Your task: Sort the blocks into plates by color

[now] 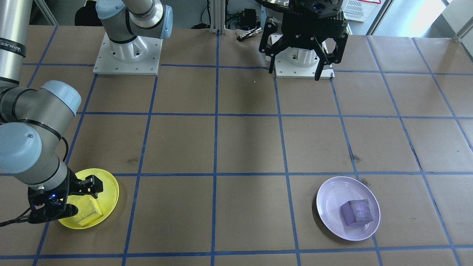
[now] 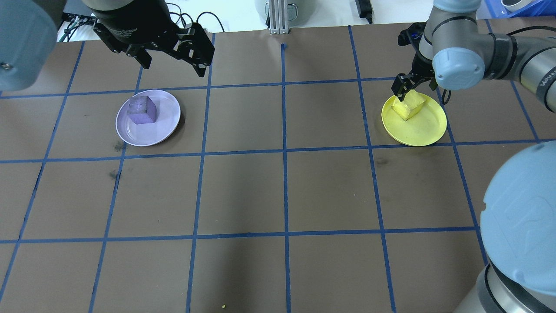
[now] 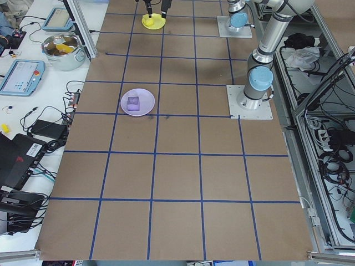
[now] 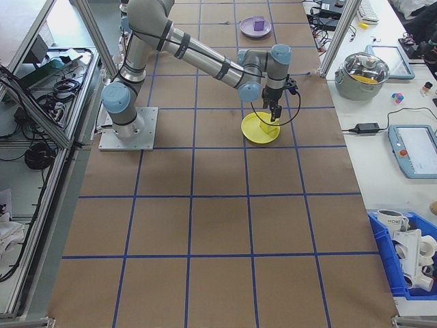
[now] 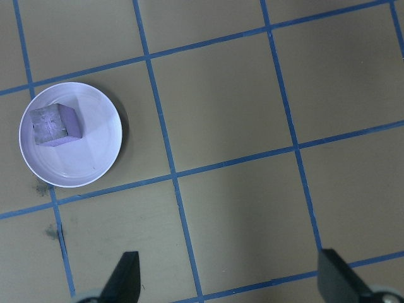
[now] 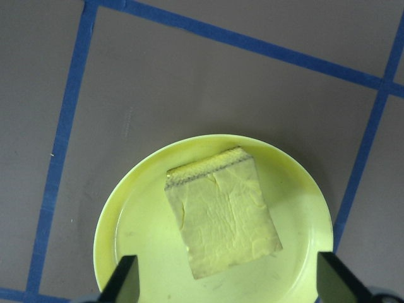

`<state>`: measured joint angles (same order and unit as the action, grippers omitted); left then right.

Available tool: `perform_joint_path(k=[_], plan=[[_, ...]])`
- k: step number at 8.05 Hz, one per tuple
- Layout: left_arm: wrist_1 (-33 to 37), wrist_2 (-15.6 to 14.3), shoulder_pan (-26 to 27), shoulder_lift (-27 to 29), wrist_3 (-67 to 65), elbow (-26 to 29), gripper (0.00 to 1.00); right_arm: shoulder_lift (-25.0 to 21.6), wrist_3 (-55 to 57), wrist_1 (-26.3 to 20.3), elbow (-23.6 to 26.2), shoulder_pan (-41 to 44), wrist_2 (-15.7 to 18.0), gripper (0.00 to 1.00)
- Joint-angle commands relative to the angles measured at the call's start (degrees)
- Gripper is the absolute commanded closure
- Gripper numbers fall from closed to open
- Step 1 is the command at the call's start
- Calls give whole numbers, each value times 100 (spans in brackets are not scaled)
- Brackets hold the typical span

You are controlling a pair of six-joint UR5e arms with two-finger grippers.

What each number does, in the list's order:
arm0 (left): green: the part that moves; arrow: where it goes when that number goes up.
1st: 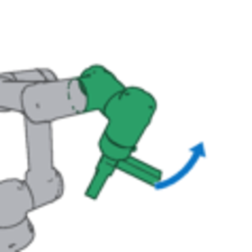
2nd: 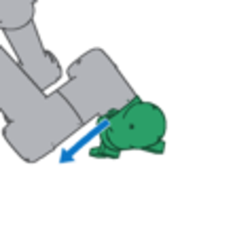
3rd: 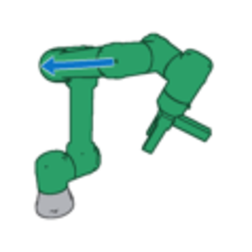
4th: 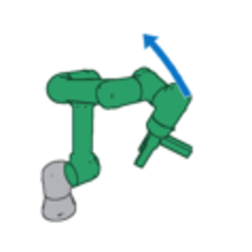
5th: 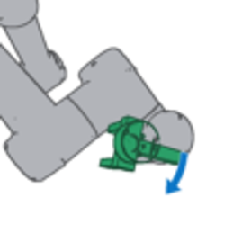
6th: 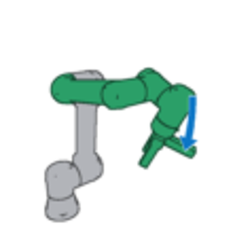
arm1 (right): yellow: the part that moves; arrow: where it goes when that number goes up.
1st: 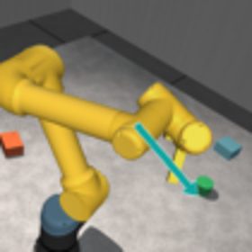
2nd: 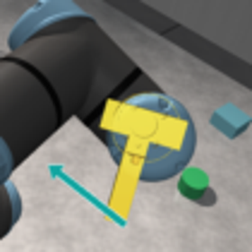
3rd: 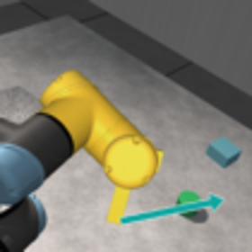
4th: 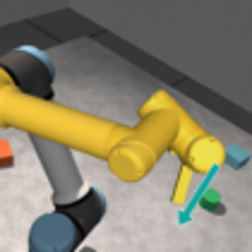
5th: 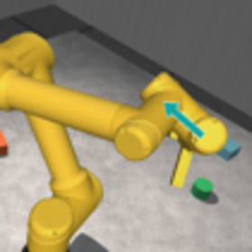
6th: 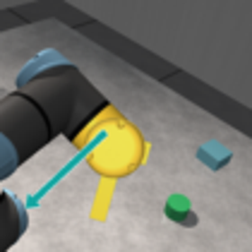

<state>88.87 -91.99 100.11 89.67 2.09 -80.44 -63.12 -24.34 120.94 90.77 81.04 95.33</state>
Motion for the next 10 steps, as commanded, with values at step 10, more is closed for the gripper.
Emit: perform_joint_path(k=[10], plan=[[391, 23, -79, -125, -51, -24, 0, -2555, 1898, -2223, 81, 1011, -515, 0]])
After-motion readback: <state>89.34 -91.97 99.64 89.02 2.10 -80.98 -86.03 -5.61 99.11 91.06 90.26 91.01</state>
